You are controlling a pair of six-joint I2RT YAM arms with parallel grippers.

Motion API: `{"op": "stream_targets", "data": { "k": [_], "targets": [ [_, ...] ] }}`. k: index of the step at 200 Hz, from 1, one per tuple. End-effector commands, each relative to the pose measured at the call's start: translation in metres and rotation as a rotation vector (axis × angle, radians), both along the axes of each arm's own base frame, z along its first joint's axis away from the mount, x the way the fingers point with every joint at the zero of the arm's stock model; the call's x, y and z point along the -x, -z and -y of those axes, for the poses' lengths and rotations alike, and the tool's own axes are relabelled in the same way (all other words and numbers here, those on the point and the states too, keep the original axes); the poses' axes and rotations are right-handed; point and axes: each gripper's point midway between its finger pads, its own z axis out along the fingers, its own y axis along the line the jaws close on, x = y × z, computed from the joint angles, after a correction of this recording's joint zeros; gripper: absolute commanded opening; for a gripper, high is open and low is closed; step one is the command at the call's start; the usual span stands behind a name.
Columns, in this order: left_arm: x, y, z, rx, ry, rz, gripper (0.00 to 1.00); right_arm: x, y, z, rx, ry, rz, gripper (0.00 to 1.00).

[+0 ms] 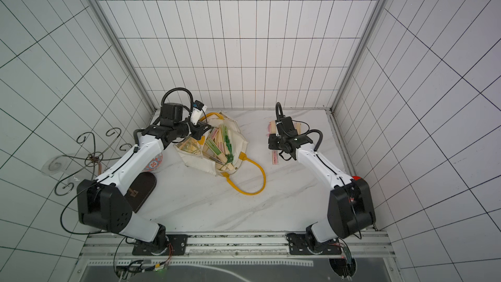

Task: Take out the folding fans from the tote bags
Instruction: Place the folding fan at the center of the board.

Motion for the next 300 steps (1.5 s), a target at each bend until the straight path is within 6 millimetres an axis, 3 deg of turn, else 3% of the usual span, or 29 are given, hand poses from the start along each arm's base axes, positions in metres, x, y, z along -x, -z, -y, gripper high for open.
{"op": "stream_targets", "data": {
  "k": [1,59,103,146,163,186,216,250,278,300],
  "targets": [
    [0.001,-0.038,0.002,0.024,0.029,0.117,0.00,-0.043,-0.012,-0.009,-0.056,-0.023,0.057,0.00],
    [0.009,-0.042,0.009,0.046,0.090,0.125,0.00,-0.120,0.039,-0.023,-0.010,-0.009,0.000,0.00],
    [0.011,-0.043,0.010,0.054,0.107,0.130,0.00,-0.153,0.053,-0.031,0.009,-0.018,0.007,0.00],
    [0.017,-0.046,0.016,0.088,0.155,0.139,0.00,-0.172,0.071,-0.029,0.053,-0.015,-0.001,0.01],
    [0.017,-0.046,0.016,0.097,0.162,0.143,0.00,-0.177,0.077,-0.028,0.057,-0.013,-0.011,0.08],
    [0.016,-0.045,0.016,0.098,0.156,0.139,0.00,-0.177,0.078,-0.027,0.060,-0.015,-0.020,0.30],
    [0.015,-0.044,0.016,0.099,0.152,0.136,0.00,-0.172,0.056,-0.025,0.053,-0.016,0.005,0.47],
    [0.013,-0.045,0.015,0.098,0.140,0.137,0.00,-0.153,0.006,-0.023,0.013,-0.019,0.063,0.53],
    [0.012,-0.045,0.013,0.096,0.130,0.136,0.00,-0.115,-0.040,-0.026,-0.058,-0.029,0.127,0.46],
    [0.011,-0.046,0.012,0.095,0.123,0.139,0.00,-0.069,-0.070,-0.036,-0.091,-0.071,0.198,0.43]
  ]
}}
